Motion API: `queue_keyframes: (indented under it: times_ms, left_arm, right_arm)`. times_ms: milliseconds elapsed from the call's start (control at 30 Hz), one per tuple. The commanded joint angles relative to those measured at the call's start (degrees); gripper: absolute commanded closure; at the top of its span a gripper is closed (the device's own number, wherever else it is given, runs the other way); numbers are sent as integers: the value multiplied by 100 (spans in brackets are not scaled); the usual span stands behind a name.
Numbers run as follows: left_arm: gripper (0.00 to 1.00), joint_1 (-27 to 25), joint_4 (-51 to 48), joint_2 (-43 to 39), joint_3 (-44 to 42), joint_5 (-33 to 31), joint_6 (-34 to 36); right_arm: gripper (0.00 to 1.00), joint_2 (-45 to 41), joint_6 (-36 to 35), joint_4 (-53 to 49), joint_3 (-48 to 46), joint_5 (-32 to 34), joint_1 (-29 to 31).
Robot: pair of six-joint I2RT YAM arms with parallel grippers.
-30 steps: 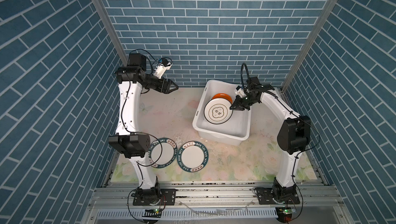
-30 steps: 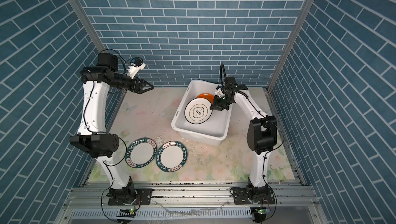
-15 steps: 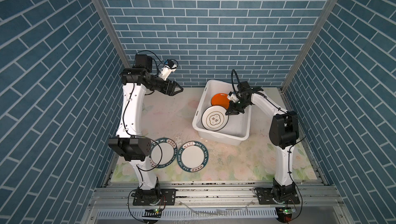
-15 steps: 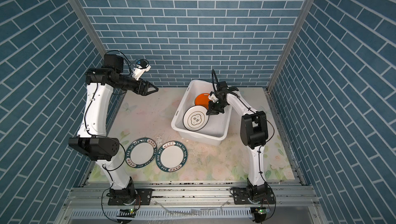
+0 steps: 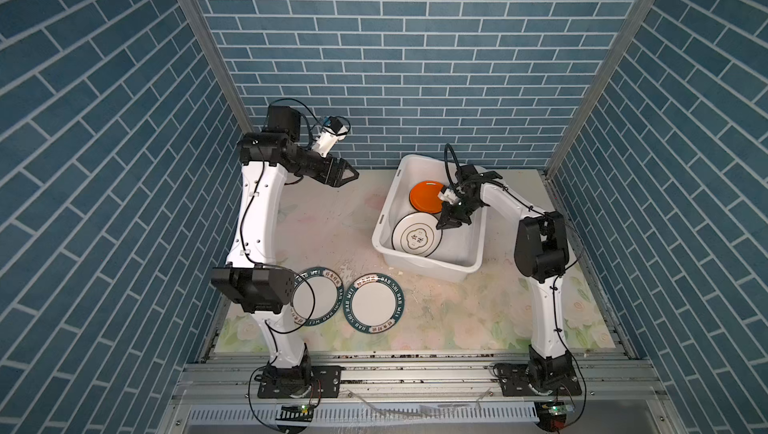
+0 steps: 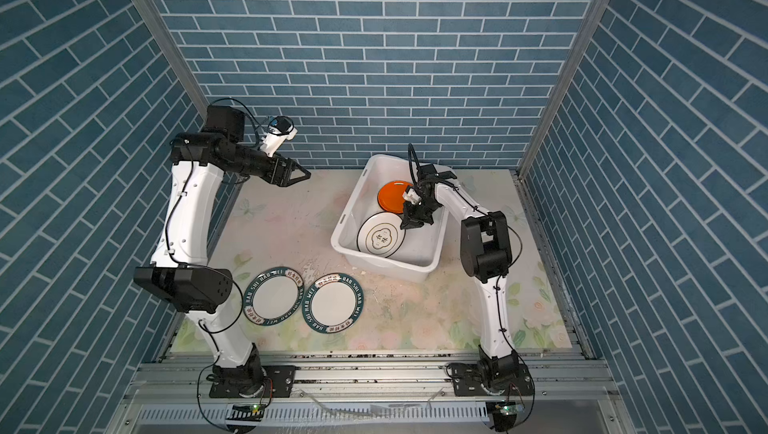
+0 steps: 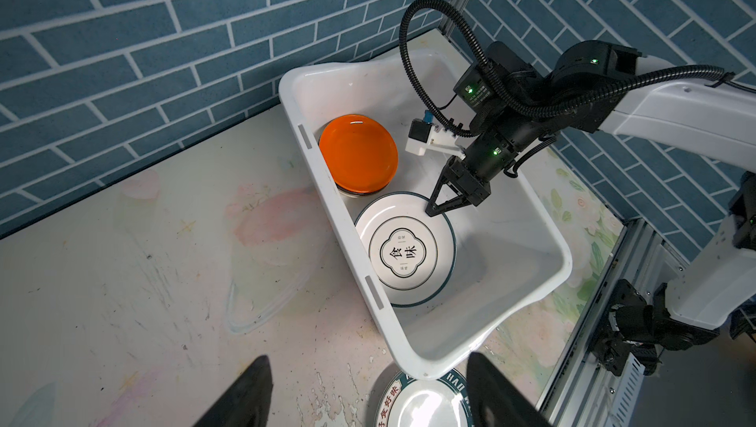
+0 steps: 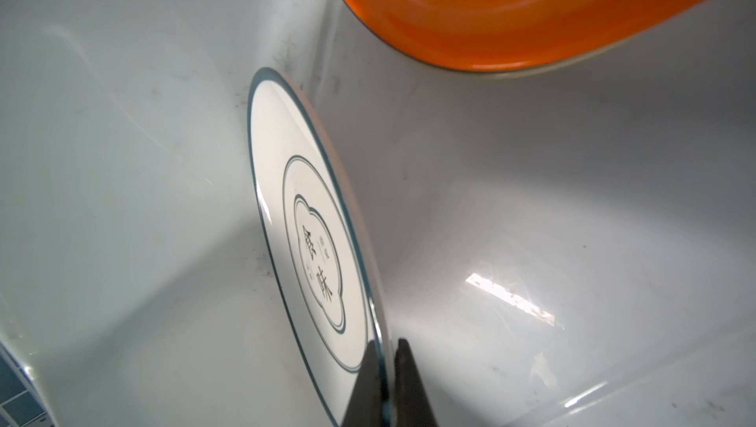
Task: Place the plates into the plastic bin on the countertop
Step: 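Set the cloud-emblem plate flat in the bin beside the orange plate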
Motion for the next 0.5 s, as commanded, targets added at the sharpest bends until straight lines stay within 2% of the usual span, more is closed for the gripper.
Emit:
queue_keyframes:
  times_ms: [0, 467]
  left_arm:
    - [24, -42, 12, -2, -29, -25, -21]
    - [24, -86, 12, 2, -7, -69, -3]
  right_arm:
    - [100, 135, -347, -238, 289, -19, 28]
    - [98, 390, -572, -608, 575, 311, 30]
